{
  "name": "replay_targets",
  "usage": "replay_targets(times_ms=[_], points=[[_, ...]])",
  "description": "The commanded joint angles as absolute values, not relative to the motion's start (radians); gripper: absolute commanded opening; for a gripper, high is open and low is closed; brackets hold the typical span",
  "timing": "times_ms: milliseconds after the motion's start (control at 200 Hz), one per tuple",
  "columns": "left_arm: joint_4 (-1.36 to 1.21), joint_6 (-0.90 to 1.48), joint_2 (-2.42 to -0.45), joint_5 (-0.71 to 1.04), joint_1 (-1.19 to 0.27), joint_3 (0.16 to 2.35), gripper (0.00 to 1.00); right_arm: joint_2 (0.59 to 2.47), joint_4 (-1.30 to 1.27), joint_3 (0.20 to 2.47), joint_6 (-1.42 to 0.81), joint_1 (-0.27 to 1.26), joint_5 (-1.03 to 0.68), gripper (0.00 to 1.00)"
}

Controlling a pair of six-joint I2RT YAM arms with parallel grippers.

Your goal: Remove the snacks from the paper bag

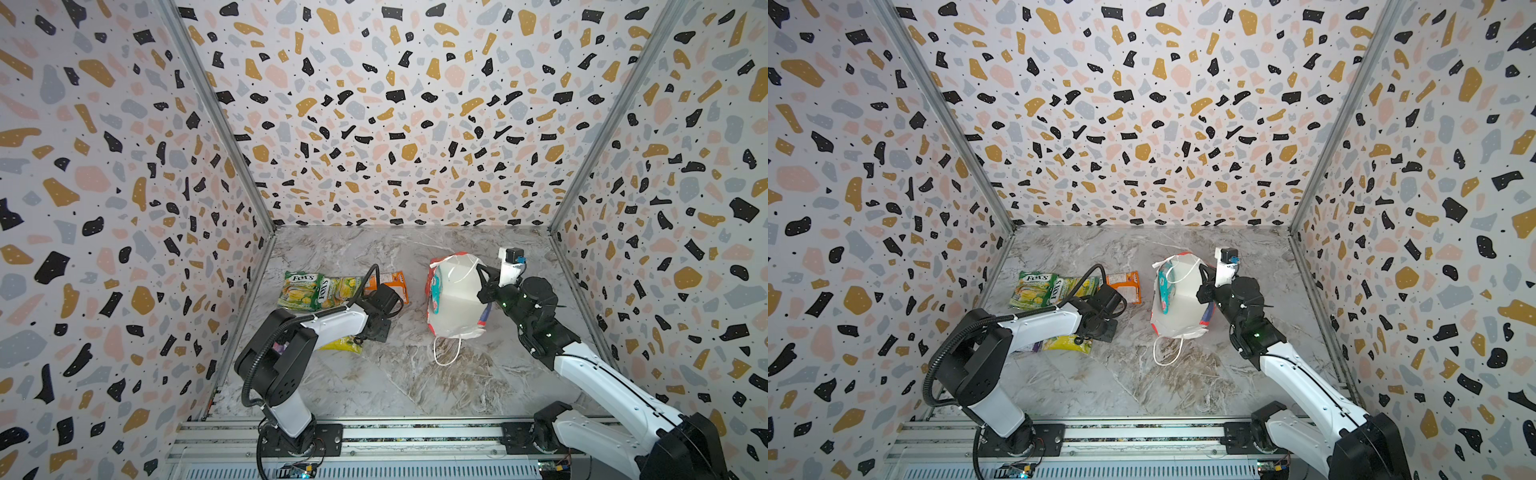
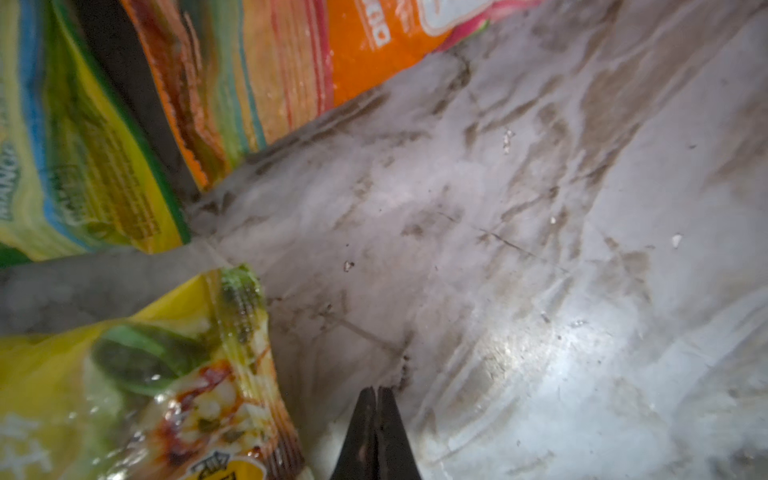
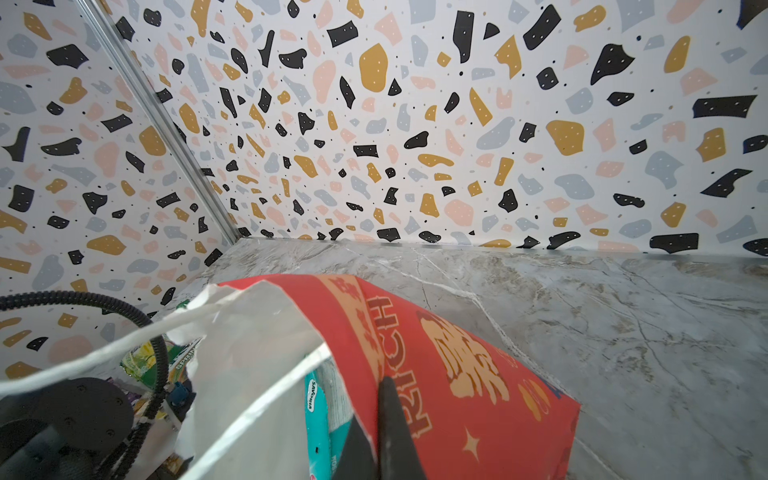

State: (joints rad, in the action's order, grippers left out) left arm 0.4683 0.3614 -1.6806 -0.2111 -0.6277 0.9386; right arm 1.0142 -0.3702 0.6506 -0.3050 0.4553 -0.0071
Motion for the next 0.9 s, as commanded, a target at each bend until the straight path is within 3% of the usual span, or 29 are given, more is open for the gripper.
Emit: replay_targets(times_ms=[0,405,696,896], points=[[0.488,0.374,-1.686,-0.257,-0.617,0.929,0.05,0.982,-0.406,0.652,-0.300,0.451,0.000,0.00],[0.520,0.366,-1.625,-0.347,-0.607,0.914,0.08,0.991,-0.410,0.656,-0.305,0.450,-0.011,0.00],[0.567,0.372,-1.544,-0.368,-0.609,0.999,0.18,0.980,-0.407,0.653,-0.304,0.451,-0.008,0.00],[0.459,0.359,-1.339,-0.470,-0.740,1.085,0.24,0.974,-0.406,0.655,-0.306,0.451,-0.014,0.00]])
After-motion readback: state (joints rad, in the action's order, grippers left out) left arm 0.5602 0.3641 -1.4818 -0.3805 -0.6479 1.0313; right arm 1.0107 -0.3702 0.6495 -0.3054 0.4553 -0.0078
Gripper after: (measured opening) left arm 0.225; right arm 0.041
